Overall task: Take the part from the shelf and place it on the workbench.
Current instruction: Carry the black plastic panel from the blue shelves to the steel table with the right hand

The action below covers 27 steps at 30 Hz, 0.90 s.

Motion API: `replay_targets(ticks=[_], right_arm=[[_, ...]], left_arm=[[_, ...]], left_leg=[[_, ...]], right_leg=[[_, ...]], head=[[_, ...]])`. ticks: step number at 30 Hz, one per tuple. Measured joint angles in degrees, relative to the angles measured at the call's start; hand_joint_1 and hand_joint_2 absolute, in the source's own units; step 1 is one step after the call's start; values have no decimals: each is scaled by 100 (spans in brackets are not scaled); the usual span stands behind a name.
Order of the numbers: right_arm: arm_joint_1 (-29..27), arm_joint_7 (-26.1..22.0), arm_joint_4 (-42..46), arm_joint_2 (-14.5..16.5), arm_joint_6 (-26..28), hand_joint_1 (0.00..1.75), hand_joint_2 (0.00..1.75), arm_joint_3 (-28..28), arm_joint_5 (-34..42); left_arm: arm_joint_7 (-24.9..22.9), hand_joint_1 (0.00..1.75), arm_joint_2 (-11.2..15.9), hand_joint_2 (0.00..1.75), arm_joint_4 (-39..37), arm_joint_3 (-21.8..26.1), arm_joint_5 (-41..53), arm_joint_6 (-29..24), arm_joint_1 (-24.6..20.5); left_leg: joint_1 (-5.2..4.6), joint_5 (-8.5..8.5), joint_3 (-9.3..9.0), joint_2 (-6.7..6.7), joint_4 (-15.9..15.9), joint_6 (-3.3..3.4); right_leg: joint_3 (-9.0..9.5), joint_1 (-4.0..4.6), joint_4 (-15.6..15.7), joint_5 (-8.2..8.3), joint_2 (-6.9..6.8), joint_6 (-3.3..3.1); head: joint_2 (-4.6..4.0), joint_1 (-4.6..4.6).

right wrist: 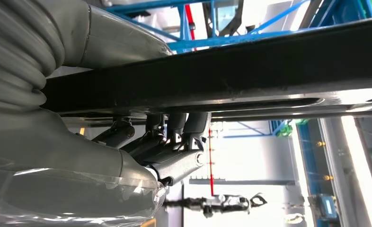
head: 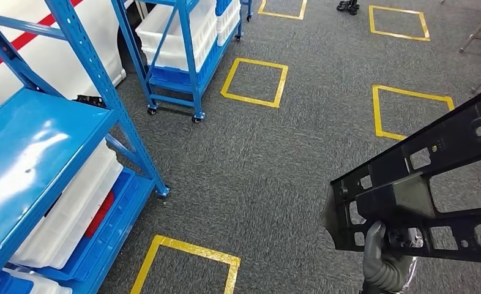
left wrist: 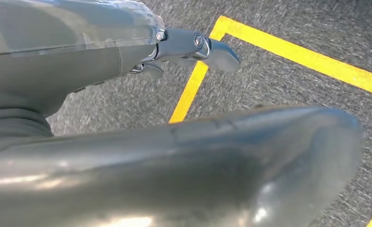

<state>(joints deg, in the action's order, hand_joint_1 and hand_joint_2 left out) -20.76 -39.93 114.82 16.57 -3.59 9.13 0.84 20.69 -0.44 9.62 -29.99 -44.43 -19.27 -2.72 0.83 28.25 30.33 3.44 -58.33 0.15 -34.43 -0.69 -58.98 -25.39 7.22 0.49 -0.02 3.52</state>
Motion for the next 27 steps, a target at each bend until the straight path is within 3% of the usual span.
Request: replay_targets(ticks=[2, 4, 6, 7, 8, 9, 11, 13, 15, 17, 19, 21, 22, 23, 24, 25, 27], right_arm=[[-5, 0, 16, -54, 66, 175, 175, -4, -20], [12, 1, 27, -128, 149, 175, 175, -39, -57], [29, 1, 28, -214, 257, 175, 175, -102, -91], [29, 2, 28, -261, 318, 175, 175, -133, -98], [29, 2, 29, -312, 383, 175, 175, -162, -101], [30, 2, 31, -362, 442, 175, 175, -193, -102], [41, 1, 43, -461, 552, 175, 175, -264, -104], [54, 1, 67, -543, 642, 175, 175, -337, -118], [44, 0, 105, -614, 718, 175, 175, -382, -135], [24, -1, 156, -678, 784, 175, 175, -419, -146], [18, -1, 203, -719, 832, 175, 175, -468, -153], [14, 0, 231, -762, 890, 175, 175, -525, -162], [9, 0, 240, -790, 927, 175, 175, -551, -166], [5, 0, 248, -818, 969, 175, 175, -578, -172], [3, 0, 258, -842, 1007, 175, 175, -602, -176], [2, 0, 271, -863, 1045, 175, 175, -626, -181], [8, 0, 299, -905, 1116, 175, 175, -687, -192]], left_arm=[[-10, 0, -4, 0, 0, 1, -9, 0, -9], [-39, 0, 3, 0, 0, 2, -20, -2, -5], [-72, 0, 14, 0, -1, 2, -27, -3, 1], [-82, 0, 17, 0, -1, 1, -28, -3, -1], [-89, 0, 18, 0, -1, -1, -24, 1, -9], [-90, 0, 16, 0, 0, -3, -19, 4, -21], [-75, 0, 11, 0, 0, -7, -8, 17, -46], [-53, 0, 10, 0, 0, -10, 4, 30, -61], [-44, 0, 9, 0, 0, -17, 16, 42, -73], [-43, 0, 9, 0, 0, -34, 26, 52, -86], [-48, 0, 12, 0, 0, -56, 32, 59, -86], [-62, 0, 12, 0, 0, -76, 34, 61, -74], [-72, 0, 13, 0, 0, -87, 35, 60, -69], [-80, 0, 14, 0, 0, -98, 35, 59, -63], [-85, 0, 16, 0, 0, -107, 35, 58, -61], [-87, 0, 22, 0, -1, -111, 33, 57, -60], [-87, 0, 38, 0, -3, -115, 26, 56, -60]], left_leg=[[7, -52, -12, -144, 55, 90], [-7, -79, -1, -300, 85, 142], [-38, -81, 19, -461, 83, 156], [-49, -80, 24, -539, 82, 157], [-56, -77, 25, -609, 81, 156], [-61, -73, 19, -674, 80, 152], [-82, -54, -1, -786, 76, 123], [-109, -31, -17, -885, 69, 76], [-123, -12, -40, -987, 71, 23], [-108, 112, -8, -836, -77, -37], [-81, 447, 225, -526, -626, -74], [-71, 765, 560, -409, -1345, -85], [-70, 784, 651, -399, -1527, -85], [-69, 684, 641, -392, -1487, -82], [-66, 485, 531, -366, -1228, -74], [-57, 256, 362, -286, -828, -65], [-40, -1, 98, -51, -179, -50]], right_leg=[[-99, 4, -167, -107, -174, 49], [-389, 15, -764, -452, -510, 78], [-711, -1, -1451, -744, -653, 100], [-758, -8, -1578, -752, -679, 103], [-692, -10, -1487, -659, -700, 100], [-509, -5, -1179, -492, -748, 85], [-51, 41, -373, -218, -994, 23], [150, 97, 26, -145, -1131, -53], [137, 103, 56, -126, -1005, -114], [151, 69, 101, -89, -885, -180], [155, 46, 128, -60, -772, -233], [140, 53, 122, -50, -634, -254], [136, 57, 114, -48, -553, -256], [136, 57, 100, -48, -468, -255], [138, 55, 84, -51, -384, -249], [136, 52, 64, -58, -308, -239], [105, 55, 18, -64, -178, -190]], head=[[0, -2], [0, -3], [0, -3], [0, -3], [0, -3], [0, -3], [0, -3], [0, -3], [0, -2], [0, -1], [0, 1], [0, 2], [0, 2], [0, 2], [0, 2], [0, 2], [0, 2]])
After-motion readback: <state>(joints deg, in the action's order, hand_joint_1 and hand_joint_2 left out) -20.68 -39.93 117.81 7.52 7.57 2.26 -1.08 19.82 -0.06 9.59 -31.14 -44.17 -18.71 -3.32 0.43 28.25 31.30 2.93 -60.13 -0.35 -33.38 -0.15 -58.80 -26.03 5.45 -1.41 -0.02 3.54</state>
